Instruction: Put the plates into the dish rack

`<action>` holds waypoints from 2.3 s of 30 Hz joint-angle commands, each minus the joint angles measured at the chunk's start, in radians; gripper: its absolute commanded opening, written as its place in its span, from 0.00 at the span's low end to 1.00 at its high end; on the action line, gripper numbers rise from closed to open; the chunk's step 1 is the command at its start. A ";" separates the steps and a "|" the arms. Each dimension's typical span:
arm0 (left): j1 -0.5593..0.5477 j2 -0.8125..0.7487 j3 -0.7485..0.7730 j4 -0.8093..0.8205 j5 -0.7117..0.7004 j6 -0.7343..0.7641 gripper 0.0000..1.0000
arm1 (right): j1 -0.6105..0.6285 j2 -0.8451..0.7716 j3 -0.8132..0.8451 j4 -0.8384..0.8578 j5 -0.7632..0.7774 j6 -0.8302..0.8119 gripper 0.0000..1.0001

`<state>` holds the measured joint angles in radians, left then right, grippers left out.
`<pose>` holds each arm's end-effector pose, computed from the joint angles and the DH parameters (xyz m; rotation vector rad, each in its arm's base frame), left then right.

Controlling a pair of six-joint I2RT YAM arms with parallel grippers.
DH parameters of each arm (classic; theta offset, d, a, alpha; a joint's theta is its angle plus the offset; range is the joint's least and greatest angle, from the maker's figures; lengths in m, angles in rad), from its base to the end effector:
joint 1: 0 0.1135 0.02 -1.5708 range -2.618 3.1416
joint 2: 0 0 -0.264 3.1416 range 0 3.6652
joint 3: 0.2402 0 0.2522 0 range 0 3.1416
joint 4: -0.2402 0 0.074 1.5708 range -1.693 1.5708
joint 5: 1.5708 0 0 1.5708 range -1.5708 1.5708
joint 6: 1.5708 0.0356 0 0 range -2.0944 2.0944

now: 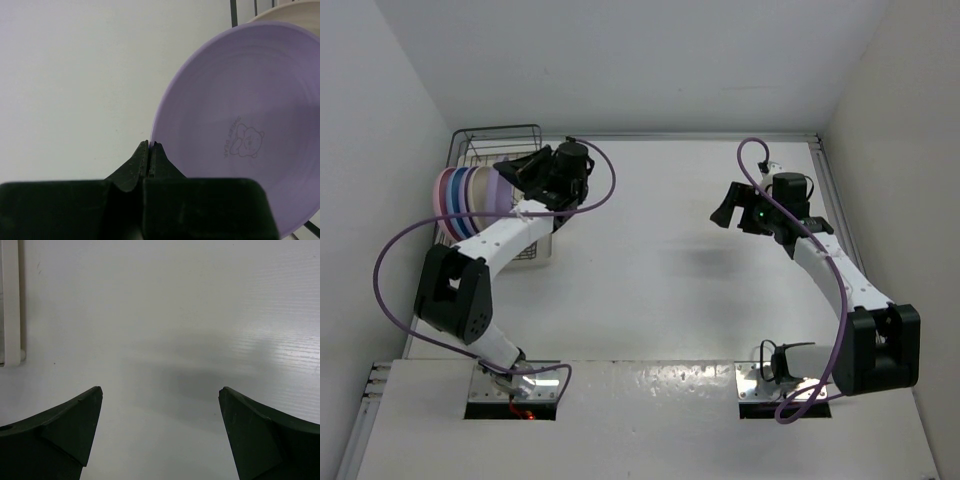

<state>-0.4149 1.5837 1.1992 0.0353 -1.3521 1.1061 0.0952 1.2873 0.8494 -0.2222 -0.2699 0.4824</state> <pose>0.3341 -0.1092 0.3133 0.4921 1.9367 1.7281 0.2768 0.0360 0.2510 0.2885 2.2556 0.6117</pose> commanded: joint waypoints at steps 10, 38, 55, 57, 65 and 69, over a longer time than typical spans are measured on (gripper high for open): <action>-0.009 0.033 0.072 0.026 -0.102 0.106 0.00 | 0.006 -0.028 0.001 0.014 0.018 -0.008 1.00; 0.102 0.203 0.238 -0.270 -0.009 -0.235 0.60 | 0.005 -0.054 -0.010 -0.016 0.041 -0.036 1.00; -0.246 -0.071 0.049 -0.745 0.334 -0.667 0.76 | -0.052 0.013 0.249 -0.241 0.018 -0.137 1.00; -0.298 -0.151 -0.002 -0.776 0.422 -0.759 0.75 | -0.068 0.007 0.238 -0.261 0.017 -0.082 1.00; -0.424 -0.335 -0.429 -0.762 0.556 -0.824 0.73 | -0.072 -0.204 -0.050 -0.285 -0.028 0.042 1.00; -0.424 -0.425 -0.519 -0.723 0.665 -0.911 0.73 | -0.069 -0.330 -0.160 -0.335 -0.012 0.073 1.00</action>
<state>-0.8341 1.2327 0.6998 -0.7212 -0.7769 0.2913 0.0227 1.0393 0.7216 -0.5205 -0.2729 0.5102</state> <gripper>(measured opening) 0.736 0.996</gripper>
